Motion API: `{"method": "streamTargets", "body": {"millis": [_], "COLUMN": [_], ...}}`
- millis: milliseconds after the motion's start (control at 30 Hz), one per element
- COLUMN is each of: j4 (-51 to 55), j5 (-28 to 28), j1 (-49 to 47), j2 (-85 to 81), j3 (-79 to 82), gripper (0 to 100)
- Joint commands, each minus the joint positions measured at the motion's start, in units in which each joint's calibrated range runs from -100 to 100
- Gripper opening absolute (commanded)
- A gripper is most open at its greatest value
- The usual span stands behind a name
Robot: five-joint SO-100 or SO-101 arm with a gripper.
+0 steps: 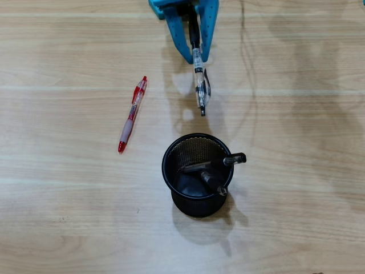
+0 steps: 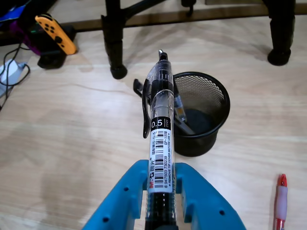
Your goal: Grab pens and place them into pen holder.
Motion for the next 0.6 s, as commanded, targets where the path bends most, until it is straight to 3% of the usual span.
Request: {"method": "streamTargets", "body": {"millis": [0,133,400,567], "j4": [-0.70,-11.08,-48.35,-65.21], "j5": [0.26,0.26,-0.11,0.21], "j1": [-0.47,-0.38,-1.21,-1.48], "j2": [-0.88,-0.12,6.59,13.73], "j3": [-4.81,-2.09,11.39,14.83], "gripper": [2,2,2,2]}}
